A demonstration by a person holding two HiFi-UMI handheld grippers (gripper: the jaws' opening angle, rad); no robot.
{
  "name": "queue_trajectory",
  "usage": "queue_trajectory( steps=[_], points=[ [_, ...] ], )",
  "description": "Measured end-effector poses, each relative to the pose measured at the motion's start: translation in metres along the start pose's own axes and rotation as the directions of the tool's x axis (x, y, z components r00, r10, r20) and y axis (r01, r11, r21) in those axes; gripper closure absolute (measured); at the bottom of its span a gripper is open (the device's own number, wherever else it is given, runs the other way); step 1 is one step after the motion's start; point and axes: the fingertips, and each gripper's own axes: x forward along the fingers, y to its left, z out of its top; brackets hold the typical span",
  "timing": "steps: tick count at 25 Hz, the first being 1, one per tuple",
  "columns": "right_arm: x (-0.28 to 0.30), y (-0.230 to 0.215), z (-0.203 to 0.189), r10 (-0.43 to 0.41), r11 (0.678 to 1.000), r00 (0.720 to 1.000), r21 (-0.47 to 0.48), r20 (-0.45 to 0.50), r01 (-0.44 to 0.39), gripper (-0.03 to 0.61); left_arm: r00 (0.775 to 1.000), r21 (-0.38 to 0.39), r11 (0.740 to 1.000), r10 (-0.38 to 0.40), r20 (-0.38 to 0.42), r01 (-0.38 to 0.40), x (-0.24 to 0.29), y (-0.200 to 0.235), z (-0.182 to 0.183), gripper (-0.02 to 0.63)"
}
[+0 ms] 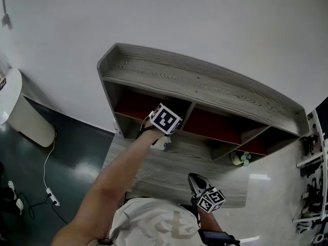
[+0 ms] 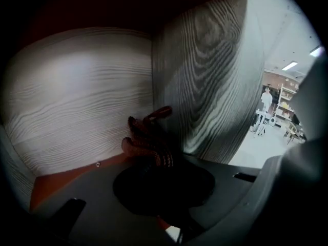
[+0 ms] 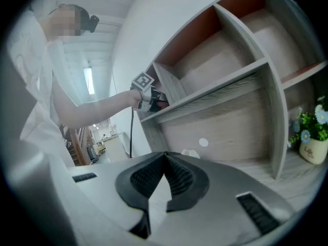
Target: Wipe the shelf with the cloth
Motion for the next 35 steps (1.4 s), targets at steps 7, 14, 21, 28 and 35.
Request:
queue_trajectory(
  steps=[7, 14, 21, 28, 35],
  points=[
    [-0.020, -0.003, -0.013, -0.023, 0.999, 1.000, 0.032, 0.000, 0.023, 0.574, 1.000, 0.003, 1.000, -0.021, 0.017, 0.021, -0.015, -0.018, -0.004, 0.551],
    [-0.028, -0.012, -0.015, -0.023, 0.999, 1.000, 0.045, -0.003, 0.024, 0.574, 0.993, 0.010, 1.000, 0.006, 0.119, -0.007, -0.033, -0.034, -0.014, 0.551],
    [-0.037, -0.022, -0.011, -0.024, 0.999, 1.000, 0.042, 0.012, 0.023, 0.574, 0.953, -0.073, 0.997, 0.011, 0.303, 0.011, -0.053, -0.056, -0.036, 0.551],
    [-0.049, -0.037, -0.007, -0.025, 0.999, 1.000, 0.048, 0.018, 0.024, 0.574, 0.927, -0.081, 0.995, -0.018, 0.376, 0.052, -0.066, -0.096, -0.079, 0.551],
    [-0.060, -0.052, -0.010, -0.020, 0.998, 1.000, 0.058, 0.000, 0.020, 0.574, 0.909, -0.165, 0.986, 0.032, 0.416, 0.041, -0.077, -0.120, -0.103, 0.551]
  ],
)
